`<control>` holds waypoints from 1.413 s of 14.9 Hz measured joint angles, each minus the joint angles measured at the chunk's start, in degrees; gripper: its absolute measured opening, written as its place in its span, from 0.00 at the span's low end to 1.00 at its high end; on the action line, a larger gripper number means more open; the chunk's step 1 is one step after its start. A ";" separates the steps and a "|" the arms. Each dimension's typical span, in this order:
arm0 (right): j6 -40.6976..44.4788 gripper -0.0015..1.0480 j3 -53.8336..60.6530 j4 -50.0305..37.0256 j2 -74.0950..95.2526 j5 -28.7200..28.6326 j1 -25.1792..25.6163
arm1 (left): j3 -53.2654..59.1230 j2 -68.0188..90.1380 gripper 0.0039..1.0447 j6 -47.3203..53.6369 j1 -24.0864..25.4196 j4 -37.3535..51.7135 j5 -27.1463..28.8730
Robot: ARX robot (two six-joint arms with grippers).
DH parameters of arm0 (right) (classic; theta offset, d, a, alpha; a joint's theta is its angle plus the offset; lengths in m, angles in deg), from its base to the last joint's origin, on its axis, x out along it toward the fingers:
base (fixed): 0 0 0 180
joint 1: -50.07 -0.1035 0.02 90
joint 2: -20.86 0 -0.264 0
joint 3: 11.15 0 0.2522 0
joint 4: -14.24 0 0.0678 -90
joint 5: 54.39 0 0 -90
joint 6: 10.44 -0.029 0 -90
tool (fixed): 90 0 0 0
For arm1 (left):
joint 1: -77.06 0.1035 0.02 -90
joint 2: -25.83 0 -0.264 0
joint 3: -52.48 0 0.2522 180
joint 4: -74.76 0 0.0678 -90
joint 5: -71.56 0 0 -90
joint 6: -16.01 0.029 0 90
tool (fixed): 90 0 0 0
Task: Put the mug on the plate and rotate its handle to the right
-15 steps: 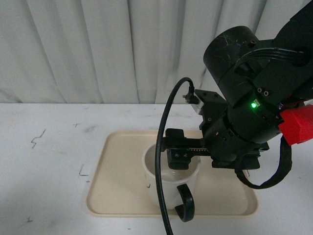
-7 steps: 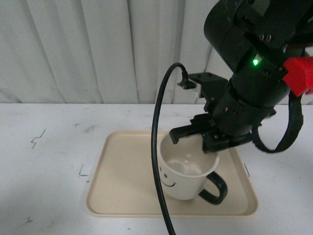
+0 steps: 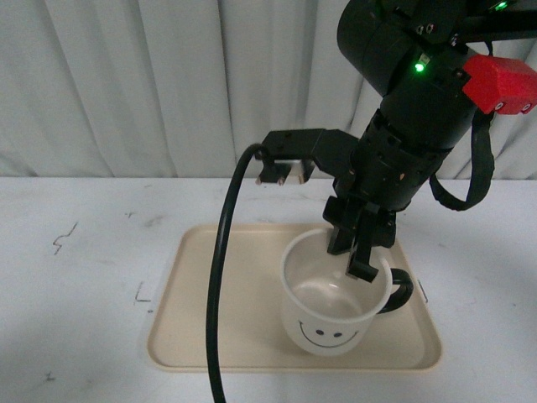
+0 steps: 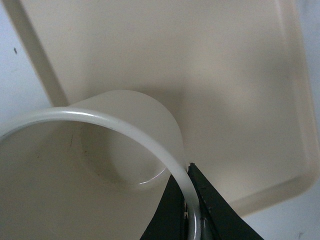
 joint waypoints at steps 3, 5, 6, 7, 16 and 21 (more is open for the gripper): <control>5.68 0.03 -3.28 0.61 2.89 -0.83 -1.81 | 0.00 0.00 0.94 0.00 0.02 0.00 0.00; 5.86 0.03 -5.79 1.36 4.66 -1.68 -1.95 | 0.00 0.00 0.94 0.00 0.02 0.00 0.00; 5.84 0.03 -6.08 1.42 5.64 -0.96 -1.95 | 0.00 0.00 0.94 0.00 0.00 0.00 0.00; 5.79 0.03 -6.08 1.29 6.14 -0.48 -1.95 | 0.00 0.00 0.94 0.00 0.02 0.02 0.00; -1.95 0.86 -7.56 -7.26 -10.49 -22.29 0.83 | 0.00 0.00 0.94 0.00 0.02 0.00 0.00; -46.34 0.25 53.90 -89.79 -34.62 26.80 8.70 | 0.00 0.00 0.94 0.00 0.00 0.00 0.09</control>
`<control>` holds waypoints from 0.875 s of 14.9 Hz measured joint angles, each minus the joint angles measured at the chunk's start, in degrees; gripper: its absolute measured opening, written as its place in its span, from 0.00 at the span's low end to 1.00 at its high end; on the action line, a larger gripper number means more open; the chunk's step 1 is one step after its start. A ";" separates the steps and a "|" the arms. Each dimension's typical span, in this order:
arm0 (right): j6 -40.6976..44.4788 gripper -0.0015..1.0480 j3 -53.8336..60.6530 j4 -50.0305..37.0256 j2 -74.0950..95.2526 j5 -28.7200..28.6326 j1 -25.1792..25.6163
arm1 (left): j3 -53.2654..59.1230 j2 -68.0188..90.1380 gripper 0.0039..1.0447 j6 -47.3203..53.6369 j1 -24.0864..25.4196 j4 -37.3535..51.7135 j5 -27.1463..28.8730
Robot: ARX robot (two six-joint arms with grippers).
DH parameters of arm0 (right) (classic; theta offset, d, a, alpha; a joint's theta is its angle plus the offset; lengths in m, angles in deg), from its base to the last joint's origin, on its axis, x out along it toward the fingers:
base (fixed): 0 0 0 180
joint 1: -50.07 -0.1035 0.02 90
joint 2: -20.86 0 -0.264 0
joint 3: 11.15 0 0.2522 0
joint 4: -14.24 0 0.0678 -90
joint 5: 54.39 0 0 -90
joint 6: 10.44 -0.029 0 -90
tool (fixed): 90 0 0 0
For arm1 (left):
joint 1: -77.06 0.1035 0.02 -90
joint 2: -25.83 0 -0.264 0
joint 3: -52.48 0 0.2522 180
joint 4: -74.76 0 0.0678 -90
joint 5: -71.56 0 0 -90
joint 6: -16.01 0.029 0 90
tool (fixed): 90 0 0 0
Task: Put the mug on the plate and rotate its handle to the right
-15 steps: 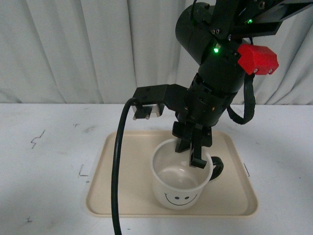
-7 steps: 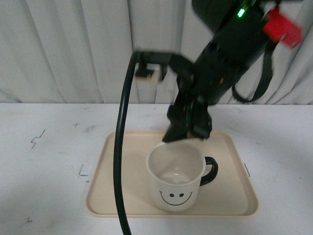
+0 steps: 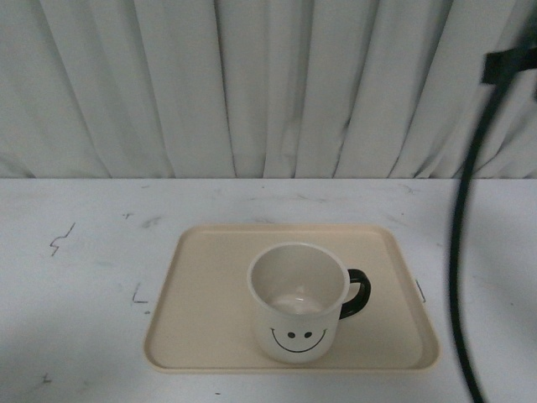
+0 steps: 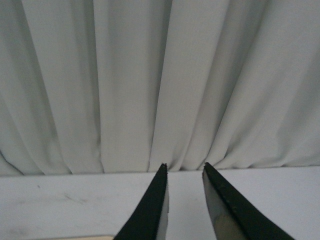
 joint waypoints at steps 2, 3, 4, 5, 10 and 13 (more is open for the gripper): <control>-2.14 0.01 9.29 -5.92 -8.74 -4.26 1.11 | 0.00 0.00 0.94 0.00 0.02 0.00 -0.11; -2.71 0.02 13.14 -5.92 -10.43 -5.40 2.32 | 0.00 0.00 0.94 0.00 0.00 0.00 0.02; -2.99 0.02 18.29 -5.55 -12.57 -6.47 4.24 | 0.00 0.00 0.94 0.00 0.02 0.00 -0.02; -3.02 0.02 20.96 -5.57 -15.65 -7.32 5.55 | 0.00 0.00 0.94 0.00 0.00 0.00 -0.07; -3.17 0.02 30.51 -1.51 -30.21 -11.43 9.46 | 0.00 0.00 0.94 0.00 0.00 0.00 -0.07; -3.19 0.02 33.83 -0.07 -36.30 -16.48 14.19 | 0.00 0.00 0.94 0.00 0.00 0.00 0.00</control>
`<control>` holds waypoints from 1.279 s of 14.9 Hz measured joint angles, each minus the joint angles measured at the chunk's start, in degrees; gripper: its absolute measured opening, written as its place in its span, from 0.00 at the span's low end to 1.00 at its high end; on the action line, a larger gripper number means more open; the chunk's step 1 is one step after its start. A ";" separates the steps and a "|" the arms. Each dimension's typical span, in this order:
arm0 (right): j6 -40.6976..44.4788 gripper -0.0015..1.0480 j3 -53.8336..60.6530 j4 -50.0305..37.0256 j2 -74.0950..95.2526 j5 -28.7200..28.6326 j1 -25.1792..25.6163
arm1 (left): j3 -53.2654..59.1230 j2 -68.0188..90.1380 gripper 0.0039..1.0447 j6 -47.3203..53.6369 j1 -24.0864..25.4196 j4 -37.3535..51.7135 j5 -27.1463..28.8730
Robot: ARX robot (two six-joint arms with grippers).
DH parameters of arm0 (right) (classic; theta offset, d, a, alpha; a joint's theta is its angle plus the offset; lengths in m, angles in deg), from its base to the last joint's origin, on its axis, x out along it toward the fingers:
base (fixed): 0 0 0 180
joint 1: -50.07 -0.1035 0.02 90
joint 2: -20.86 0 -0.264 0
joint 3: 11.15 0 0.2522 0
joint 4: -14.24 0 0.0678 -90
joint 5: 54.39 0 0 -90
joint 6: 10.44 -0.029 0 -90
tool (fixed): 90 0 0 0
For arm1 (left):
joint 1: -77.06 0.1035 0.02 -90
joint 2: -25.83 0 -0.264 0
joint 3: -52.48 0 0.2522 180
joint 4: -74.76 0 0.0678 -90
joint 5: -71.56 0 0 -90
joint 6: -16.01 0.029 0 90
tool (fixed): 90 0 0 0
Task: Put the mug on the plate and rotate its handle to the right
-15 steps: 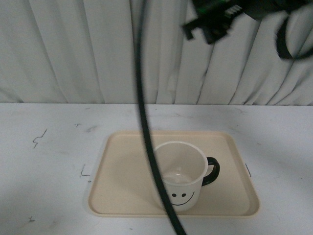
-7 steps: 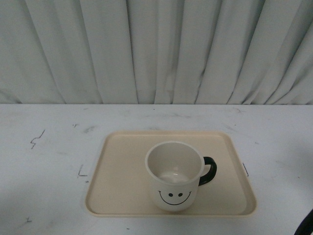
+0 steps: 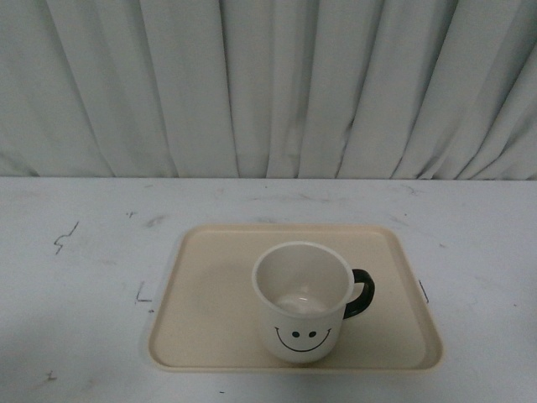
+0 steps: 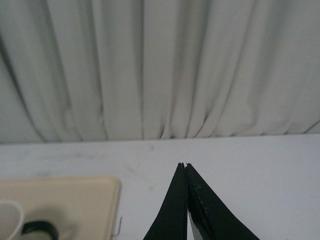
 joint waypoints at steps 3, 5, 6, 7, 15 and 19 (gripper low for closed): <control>-0.04 0.02 3.41 4.11 -4.72 -0.26 0.57 | 0.00 0.00 0.94 0.00 0.00 0.02 -0.11; -0.04 0.02 3.43 8.87 -11.58 -0.26 0.57 | 0.00 0.00 0.94 0.00 0.00 0.02 -0.09; -0.04 0.02 3.80 11.65 -14.34 -0.26 0.57 | 0.00 0.00 0.94 0.00 0.00 0.02 -0.09; -0.04 0.02 3.80 13.86 -16.46 -0.24 0.57 | 0.00 0.00 0.94 0.00 0.00 0.02 -0.11; -0.04 0.02 3.82 31.04 -34.99 -0.24 0.57 | 0.00 0.00 0.94 0.00 0.00 0.02 -0.11; -0.04 0.02 3.82 36.15 -40.11 -0.24 0.57 | 0.00 0.00 0.94 0.00 0.00 0.02 -0.09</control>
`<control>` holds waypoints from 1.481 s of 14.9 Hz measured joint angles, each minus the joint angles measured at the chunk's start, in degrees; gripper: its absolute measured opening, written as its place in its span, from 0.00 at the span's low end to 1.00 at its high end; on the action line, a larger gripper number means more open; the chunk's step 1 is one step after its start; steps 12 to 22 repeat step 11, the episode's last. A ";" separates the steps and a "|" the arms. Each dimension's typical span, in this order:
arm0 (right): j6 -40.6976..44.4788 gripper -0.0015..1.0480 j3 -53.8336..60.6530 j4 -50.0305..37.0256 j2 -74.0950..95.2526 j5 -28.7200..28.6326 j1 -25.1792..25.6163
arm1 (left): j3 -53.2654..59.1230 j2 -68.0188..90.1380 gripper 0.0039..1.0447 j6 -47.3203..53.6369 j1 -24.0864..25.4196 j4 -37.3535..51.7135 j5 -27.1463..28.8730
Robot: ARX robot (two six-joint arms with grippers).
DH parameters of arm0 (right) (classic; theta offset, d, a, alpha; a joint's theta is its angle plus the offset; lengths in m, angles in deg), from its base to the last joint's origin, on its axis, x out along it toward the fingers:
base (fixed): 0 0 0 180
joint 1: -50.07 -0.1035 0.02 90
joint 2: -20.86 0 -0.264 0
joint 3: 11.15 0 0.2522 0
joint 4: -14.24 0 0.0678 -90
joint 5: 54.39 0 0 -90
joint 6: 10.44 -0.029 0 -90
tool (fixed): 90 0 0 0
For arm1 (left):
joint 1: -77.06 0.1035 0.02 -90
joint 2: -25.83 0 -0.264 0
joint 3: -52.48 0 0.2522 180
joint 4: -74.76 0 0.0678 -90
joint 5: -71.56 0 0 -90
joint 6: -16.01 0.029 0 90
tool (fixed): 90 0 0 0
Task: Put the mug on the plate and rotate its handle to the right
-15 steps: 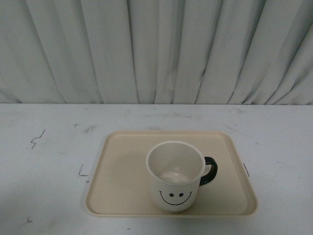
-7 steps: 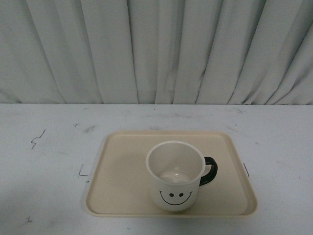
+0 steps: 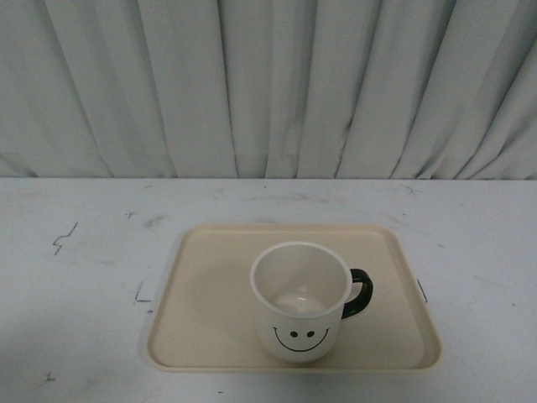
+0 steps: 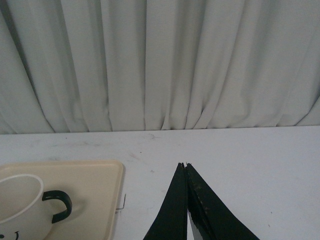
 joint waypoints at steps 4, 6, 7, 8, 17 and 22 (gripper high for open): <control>0.02 0.02 0.00 11.54 -11.67 -0.17 0.00 | 0.00 0.00 0.94 0.00 0.00 -0.04 0.00; 0.04 0.05 0.00 12.22 -11.54 -0.17 0.00 | 0.00 0.00 0.94 0.00 0.02 -0.02 -0.02; 0.02 0.19 0.00 12.22 -11.52 -0.17 0.00 | 0.00 0.00 0.94 0.00 0.00 0.00 -0.02; 0.02 0.31 0.00 12.15 -11.52 -0.17 0.00 | 0.00 0.00 0.94 0.00 0.02 0.00 0.00; 0.02 0.71 0.00 12.13 -11.52 -0.17 0.00 | 0.00 0.00 0.94 0.00 0.02 0.00 0.00; 0.02 0.71 0.00 12.13 -11.52 -0.17 0.00 | 0.00 0.00 0.94 0.00 0.02 0.00 0.00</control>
